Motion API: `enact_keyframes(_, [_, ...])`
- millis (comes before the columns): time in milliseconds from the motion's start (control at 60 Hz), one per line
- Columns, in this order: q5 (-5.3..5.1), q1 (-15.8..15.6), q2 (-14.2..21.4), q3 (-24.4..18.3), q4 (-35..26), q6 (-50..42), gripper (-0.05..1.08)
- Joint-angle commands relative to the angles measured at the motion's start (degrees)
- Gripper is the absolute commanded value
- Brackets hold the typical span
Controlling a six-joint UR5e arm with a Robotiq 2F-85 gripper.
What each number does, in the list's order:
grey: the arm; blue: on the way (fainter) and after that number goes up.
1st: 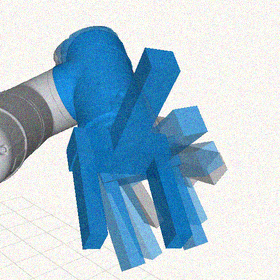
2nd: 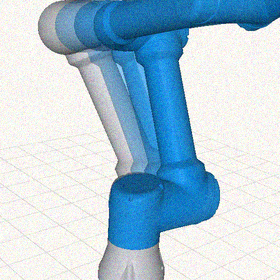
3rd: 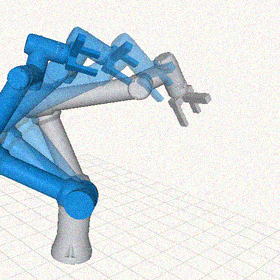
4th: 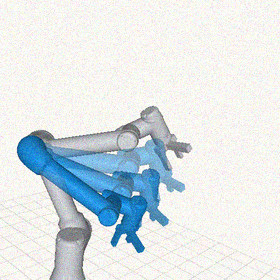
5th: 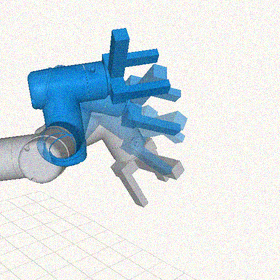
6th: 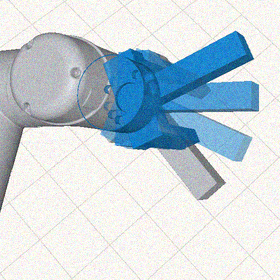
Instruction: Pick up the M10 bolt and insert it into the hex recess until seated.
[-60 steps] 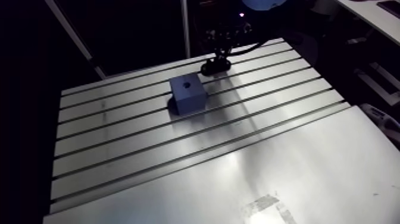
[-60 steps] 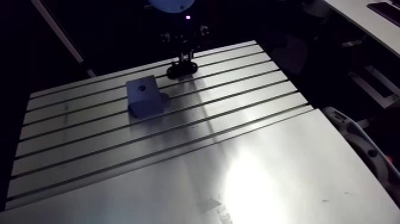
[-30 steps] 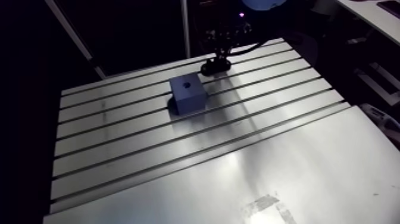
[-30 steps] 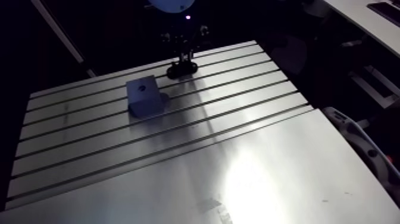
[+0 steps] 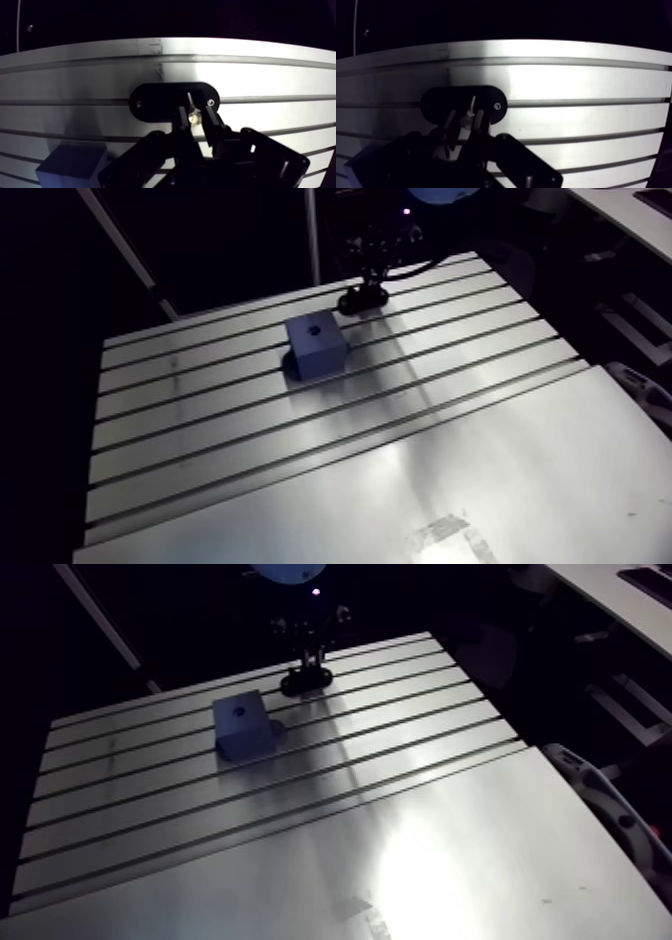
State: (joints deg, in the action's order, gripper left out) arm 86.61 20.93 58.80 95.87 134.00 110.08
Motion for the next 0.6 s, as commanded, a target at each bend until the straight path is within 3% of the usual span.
enact_keyframes(17, [0.01, 0.0, -0.05, -0.03, 0.0, 0.0, 0.71])
enact_keyframes(600, [0.01, 0.08, 0.03, 0.15, -0.09, 0.08, 0.76])
